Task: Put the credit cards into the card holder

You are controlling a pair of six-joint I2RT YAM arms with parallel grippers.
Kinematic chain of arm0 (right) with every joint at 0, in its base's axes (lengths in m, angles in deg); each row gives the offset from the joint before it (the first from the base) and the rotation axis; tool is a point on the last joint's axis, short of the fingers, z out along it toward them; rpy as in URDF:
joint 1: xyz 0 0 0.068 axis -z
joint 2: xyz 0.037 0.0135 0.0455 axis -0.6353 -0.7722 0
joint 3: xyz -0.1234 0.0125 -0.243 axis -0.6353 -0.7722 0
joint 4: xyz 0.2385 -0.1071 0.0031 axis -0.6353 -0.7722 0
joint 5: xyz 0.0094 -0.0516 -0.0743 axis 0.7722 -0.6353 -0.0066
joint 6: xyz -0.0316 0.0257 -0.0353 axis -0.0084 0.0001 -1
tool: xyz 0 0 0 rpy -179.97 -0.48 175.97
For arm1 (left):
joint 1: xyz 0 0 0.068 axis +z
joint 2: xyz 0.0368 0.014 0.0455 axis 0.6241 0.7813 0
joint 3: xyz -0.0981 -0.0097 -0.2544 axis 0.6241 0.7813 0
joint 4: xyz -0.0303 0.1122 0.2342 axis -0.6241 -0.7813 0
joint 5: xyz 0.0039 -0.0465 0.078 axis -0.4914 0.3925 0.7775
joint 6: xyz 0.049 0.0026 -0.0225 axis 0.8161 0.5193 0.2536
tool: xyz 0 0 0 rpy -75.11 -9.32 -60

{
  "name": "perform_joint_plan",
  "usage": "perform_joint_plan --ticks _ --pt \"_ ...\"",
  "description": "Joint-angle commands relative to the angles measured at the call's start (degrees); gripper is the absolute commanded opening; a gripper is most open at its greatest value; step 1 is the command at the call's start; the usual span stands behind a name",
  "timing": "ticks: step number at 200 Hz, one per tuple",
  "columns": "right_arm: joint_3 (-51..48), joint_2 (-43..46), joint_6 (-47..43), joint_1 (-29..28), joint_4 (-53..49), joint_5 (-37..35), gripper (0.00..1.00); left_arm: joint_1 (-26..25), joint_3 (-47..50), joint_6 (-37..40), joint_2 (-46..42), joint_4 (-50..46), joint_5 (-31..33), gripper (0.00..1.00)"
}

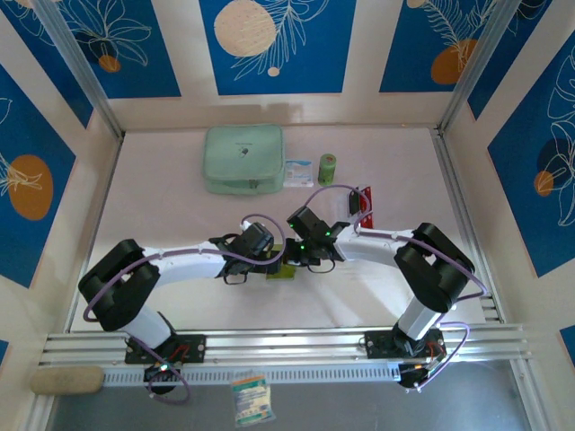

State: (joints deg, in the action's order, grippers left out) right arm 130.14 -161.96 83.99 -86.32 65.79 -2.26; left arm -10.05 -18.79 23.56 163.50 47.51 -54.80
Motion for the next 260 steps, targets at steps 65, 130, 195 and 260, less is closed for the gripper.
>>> perform_joint_plan --ticks 65,130,195,260 --pt "-6.70 -5.96 6.70 1.49 -4.94 0.53 0.00 -0.12 1.48 -0.42 2.81 -0.57 -1.22 1.00" --pt "-6.92 -7.45 6.85 5.39 -3.43 4.96 0.00 -0.22 1.64 -0.76 2.70 -0.25 -1.25 1.00" --pt "-2.39 -1.02 4.08 5.13 -4.96 6.87 0.03 -0.34 1.57 -0.77 3.03 -0.01 -1.31 1.00" --pt "1.20 5.13 1.70 5.12 -7.00 6.29 0.03 -0.44 1.39 -0.87 3.40 0.16 -1.46 1.00"
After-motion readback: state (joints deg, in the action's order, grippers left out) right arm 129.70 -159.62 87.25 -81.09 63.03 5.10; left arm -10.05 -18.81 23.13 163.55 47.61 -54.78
